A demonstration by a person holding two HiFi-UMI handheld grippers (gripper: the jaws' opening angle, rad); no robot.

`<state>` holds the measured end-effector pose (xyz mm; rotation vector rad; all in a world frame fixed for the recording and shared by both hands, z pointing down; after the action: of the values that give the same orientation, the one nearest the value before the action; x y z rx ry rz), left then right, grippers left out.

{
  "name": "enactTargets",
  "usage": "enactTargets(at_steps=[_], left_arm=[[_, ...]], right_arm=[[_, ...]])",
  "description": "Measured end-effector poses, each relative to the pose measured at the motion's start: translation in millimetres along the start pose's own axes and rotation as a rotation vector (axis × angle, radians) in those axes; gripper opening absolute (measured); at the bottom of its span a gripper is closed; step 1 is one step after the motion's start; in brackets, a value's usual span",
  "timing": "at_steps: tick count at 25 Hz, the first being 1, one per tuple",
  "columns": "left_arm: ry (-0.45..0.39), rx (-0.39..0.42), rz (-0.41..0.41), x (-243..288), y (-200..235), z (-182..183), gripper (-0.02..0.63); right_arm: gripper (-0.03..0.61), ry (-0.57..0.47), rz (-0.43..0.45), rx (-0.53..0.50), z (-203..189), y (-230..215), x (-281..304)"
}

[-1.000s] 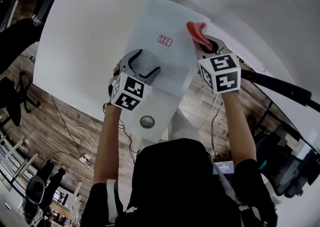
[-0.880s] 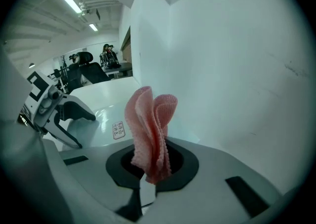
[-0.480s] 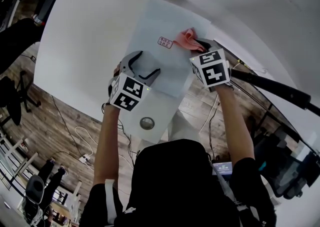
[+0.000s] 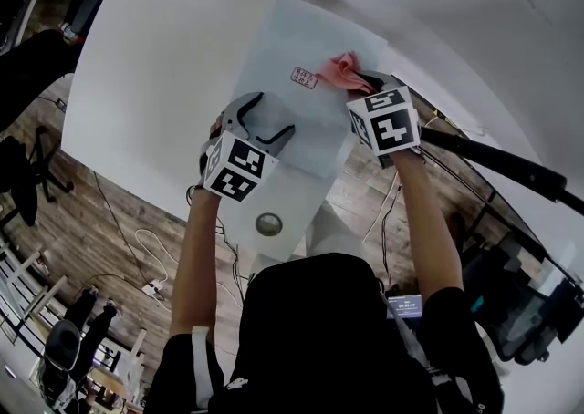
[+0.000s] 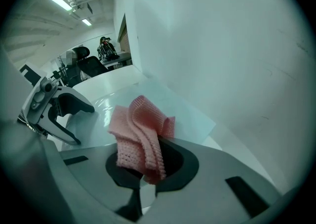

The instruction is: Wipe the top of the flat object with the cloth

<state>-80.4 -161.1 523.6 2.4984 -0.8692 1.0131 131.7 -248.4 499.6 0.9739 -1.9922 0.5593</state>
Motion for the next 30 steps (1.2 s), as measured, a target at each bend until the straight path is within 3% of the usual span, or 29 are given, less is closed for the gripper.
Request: enactTargets(at_steps=[11, 23, 30], left_arm=[[0.004, 0.002, 0.002, 1, 0, 0, 0.342], [0.009, 0.0, 0.0, 1, 0, 0, 0.342], [0.01, -0.002, -0.001, 2, 0, 1, 0.342]], right_arm=[[0.044, 0.021, 0.076, -0.067, 22, 39, 17], [0.044, 0.035, 0.16, -0.28, 35, 104, 27], [0.044, 0.046, 0.172, -0.243, 36, 100, 28]])
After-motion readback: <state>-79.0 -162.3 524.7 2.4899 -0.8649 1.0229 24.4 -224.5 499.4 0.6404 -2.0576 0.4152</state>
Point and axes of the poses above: the fingertips, and each gripper's own axes: x forward along the fingers, y to its left, z out of its top, the point moved 10 cm from there along -x, backward along the fingers, and after that the axes turned 1 degree about x, right-handed, at the moved point
